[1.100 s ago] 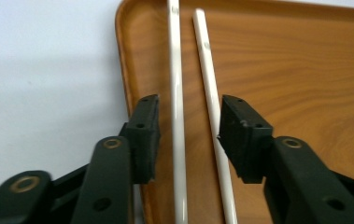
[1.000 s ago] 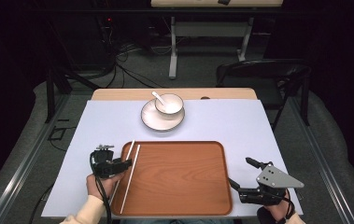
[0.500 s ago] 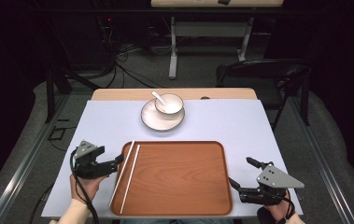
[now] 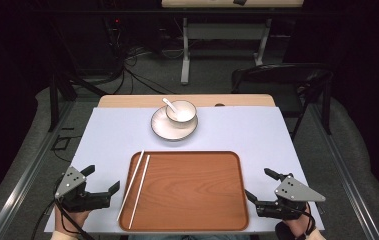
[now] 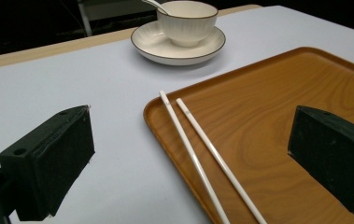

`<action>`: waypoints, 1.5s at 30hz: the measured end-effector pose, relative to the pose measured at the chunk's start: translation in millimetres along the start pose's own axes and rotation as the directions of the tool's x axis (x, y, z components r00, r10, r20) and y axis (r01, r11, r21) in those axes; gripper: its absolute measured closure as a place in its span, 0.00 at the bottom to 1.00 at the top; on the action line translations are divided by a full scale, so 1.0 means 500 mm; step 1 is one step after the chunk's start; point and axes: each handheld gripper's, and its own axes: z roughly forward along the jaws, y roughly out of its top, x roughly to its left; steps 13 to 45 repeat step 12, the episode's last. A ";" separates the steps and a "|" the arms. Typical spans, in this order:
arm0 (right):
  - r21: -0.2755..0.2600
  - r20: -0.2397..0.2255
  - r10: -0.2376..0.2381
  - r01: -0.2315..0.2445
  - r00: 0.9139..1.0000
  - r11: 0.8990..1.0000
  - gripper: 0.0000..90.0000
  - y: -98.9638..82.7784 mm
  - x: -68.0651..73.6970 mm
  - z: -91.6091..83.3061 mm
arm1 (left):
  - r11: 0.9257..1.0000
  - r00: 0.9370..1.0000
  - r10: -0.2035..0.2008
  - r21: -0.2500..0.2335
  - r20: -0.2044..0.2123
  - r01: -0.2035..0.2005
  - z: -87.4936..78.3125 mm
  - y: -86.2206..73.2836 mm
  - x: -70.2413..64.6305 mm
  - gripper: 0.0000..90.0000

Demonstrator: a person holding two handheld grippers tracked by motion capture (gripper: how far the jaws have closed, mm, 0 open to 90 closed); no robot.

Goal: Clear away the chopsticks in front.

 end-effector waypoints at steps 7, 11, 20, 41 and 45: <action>0.005 0.005 -0.005 0.005 1.000 1.000 0.15 0.000 0.000 0.000 | 1.000 1.000 -0.018 -0.017 -0.011 0.018 -0.006 -0.022 0.014 0.00; 0.006 0.007 -0.006 0.006 1.000 1.000 0.15 -0.001 0.000 -0.001 | 0.999 1.000 -0.021 0.029 -0.017 0.021 0.010 -0.022 0.021 0.00; 0.008 0.004 -0.007 0.007 1.000 1.000 0.15 -0.001 0.000 -0.001 | 0.998 0.999 -0.018 0.052 -0.027 0.020 0.014 -0.022 0.021 0.00; 0.008 0.004 -0.007 0.007 1.000 1.000 0.15 -0.001 0.000 -0.001 | 0.998 0.999 -0.018 0.052 -0.027 0.020 0.014 -0.022 0.021 0.00; 0.008 0.004 -0.007 0.007 1.000 1.000 0.15 -0.001 0.000 -0.001 | 0.998 0.999 -0.018 0.052 -0.027 0.020 0.014 -0.022 0.021 0.00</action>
